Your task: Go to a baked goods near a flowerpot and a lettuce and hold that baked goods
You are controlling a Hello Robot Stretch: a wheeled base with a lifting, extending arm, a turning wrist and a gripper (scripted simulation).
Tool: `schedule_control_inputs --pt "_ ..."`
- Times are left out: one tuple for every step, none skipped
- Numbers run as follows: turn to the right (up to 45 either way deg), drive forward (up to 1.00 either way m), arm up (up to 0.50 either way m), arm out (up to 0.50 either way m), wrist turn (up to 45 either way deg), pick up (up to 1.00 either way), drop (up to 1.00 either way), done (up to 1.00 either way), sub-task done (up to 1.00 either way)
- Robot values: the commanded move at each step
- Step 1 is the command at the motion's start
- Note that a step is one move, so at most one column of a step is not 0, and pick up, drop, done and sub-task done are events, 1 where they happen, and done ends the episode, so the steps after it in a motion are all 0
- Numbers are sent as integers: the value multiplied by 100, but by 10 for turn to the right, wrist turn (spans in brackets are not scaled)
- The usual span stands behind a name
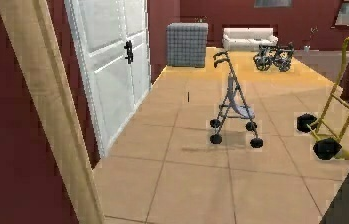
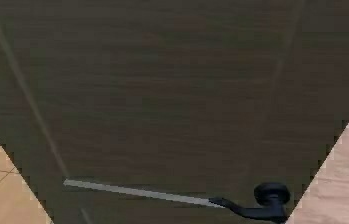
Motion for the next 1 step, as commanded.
schedule_control_inputs --pt "210 0 0 0 0 0 0 0 0"
